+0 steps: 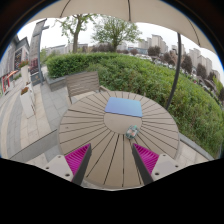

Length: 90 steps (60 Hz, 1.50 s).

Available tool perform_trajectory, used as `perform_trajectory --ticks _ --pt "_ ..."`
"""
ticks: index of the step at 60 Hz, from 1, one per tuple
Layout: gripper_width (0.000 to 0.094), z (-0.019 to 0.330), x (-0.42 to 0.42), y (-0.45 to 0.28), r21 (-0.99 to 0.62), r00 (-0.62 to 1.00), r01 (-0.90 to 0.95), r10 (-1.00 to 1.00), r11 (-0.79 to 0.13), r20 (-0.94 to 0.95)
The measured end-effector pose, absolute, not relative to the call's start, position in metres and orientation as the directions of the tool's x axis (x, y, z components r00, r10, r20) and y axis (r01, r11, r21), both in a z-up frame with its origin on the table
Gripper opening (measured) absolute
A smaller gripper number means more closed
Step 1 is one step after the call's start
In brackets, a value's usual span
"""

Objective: Arrange mouse

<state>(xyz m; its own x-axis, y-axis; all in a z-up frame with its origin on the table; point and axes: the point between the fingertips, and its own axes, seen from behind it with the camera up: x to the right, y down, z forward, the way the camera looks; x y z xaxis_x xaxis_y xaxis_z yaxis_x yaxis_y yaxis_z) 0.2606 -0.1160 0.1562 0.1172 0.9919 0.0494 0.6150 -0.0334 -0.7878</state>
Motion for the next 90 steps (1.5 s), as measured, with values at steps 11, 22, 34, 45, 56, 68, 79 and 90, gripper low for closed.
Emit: perform_trajectory --ticks 11,22,34,45,56,68,79,90 --pt "0.0842 0.133 0.255 -0.090 -0.811 0.163 0.584 0.984 -0.040 0.068" --pt "0.0840 0.103 0.239 -0.073 -0.827 0.199 0.557 0.979 -0.079 0.040" --pt "0.0836 0.070 0.209 -0.051 -0.833 0.220 0.544 0.975 -0.106 0.020" --pt "0.0839 0.037 0.175 -0.032 -0.834 0.236 0.541 0.971 -0.108 0.028" --pt "0.0838 0.005 0.145 -0.012 -0.830 0.264 0.541 0.964 -0.136 0.015" --pt "0.0840 -0.015 0.116 0.004 -0.823 0.280 0.545 0.960 -0.161 -0.002" --pt "0.0846 -0.010 0.087 0.008 -0.826 0.265 0.540 0.964 -0.160 -0.013" --pt "0.0850 -0.016 0.066 0.008 -0.807 0.241 0.569 0.970 -0.160 -0.023"
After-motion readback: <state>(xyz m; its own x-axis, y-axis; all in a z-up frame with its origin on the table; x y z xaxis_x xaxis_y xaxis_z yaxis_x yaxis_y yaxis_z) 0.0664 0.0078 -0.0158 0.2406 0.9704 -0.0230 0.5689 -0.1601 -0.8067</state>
